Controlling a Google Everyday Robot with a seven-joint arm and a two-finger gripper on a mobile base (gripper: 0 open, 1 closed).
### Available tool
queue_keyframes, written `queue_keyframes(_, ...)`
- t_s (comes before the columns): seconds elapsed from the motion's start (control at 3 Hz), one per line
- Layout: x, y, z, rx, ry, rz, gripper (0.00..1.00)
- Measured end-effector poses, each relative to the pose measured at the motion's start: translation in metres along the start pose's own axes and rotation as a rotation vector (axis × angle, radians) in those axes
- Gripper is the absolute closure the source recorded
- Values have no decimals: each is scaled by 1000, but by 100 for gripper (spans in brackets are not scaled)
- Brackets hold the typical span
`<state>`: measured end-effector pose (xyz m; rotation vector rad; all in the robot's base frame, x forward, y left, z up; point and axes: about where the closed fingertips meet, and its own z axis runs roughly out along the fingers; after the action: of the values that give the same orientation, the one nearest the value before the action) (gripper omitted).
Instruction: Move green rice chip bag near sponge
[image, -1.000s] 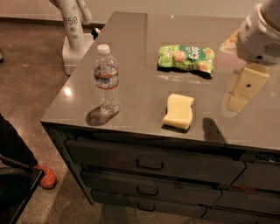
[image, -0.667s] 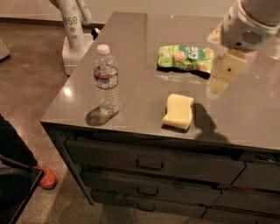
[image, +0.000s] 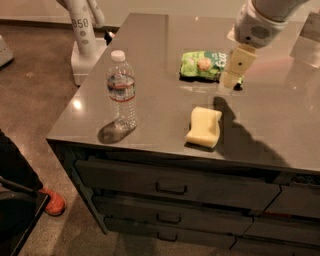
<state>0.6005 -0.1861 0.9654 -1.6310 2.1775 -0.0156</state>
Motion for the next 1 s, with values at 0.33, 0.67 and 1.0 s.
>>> queue_keyframes(0.33,8,-45,30,48,40,83,0)
queue_keyframes(0.67,26,-88,61,99,93,176,0)
queue_keyframes(1.0,36,-109,77,124,124,225,0)
